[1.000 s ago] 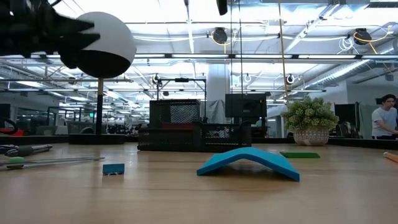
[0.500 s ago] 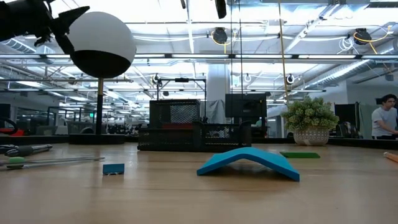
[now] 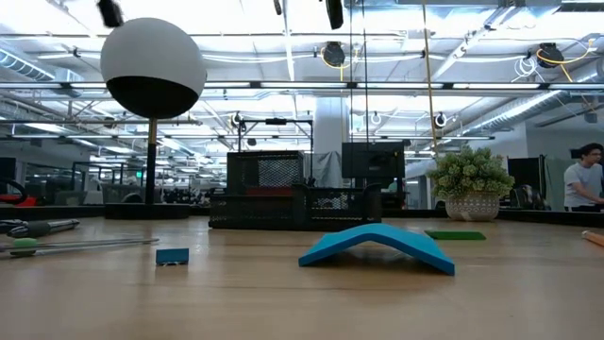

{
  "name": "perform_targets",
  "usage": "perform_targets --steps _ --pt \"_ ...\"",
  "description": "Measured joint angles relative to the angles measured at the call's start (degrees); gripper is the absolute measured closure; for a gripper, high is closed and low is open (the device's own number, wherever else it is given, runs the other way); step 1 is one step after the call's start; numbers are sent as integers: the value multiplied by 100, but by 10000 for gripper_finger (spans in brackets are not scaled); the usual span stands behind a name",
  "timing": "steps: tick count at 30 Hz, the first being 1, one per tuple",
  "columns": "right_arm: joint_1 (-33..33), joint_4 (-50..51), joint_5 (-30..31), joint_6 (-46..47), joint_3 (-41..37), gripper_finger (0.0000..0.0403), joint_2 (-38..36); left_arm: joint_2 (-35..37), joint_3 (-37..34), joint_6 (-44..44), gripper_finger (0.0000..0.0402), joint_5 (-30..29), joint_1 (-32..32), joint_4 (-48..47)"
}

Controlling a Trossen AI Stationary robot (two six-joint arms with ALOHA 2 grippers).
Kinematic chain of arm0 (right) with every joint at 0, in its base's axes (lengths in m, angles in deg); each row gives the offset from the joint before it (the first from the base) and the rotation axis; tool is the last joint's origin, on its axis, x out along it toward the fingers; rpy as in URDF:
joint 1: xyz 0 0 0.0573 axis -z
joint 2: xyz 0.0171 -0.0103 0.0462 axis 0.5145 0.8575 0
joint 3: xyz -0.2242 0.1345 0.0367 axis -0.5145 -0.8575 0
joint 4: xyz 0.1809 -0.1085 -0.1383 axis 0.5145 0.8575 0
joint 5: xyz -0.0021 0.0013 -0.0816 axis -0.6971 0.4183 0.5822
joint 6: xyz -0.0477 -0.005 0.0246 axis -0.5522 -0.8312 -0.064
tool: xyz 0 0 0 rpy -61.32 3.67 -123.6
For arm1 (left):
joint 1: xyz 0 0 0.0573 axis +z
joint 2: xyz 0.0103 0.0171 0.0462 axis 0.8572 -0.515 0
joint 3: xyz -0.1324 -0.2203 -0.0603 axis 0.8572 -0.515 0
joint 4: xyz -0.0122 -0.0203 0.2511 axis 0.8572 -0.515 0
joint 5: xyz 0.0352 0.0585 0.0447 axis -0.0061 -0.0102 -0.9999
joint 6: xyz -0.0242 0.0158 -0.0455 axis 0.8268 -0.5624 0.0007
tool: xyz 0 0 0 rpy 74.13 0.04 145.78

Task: Pick and place office supplies into organizer
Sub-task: Put the yellow pencil into the desk organizer

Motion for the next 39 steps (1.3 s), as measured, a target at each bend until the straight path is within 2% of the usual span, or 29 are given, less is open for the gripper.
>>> perform_targets --steps 8,13,16,19,24,28,31,34,39 --pt "-9 -4 -7 148 1 394 0 -1770 1238 -1594 247 352 0 -27" --pt "-9 -112 -16 428 0 394 0 -2591 1539 -2123 247 830 0 -64" --pt "7 -149 -24 819 0 394 0 -2894 1571 -2729 247 1103 0 -32" --pt "37 -148 -45 1223 0 394 0 -3069 1571 -3638 247 1123 -105 -41" --pt "74 -173 -209 2278 0 394 0 -3070 1571 -5924 247 856 -376 -3" --pt "81 -177 -220 3319 0 394 0 -3054 1571 -7857 247 549 -573 0" --pt "81 -177 -230 4014 0 394 0 -3056 1571 -9074 247 100 -719 6" --pt "81 -184 -241 4519 0 394 0 -3069 1571 -9809 247 -282 -788 55" --pt "81 -595 -240 5135 0 394 0 -3069 1571 -10499 247 -432 -861 157"
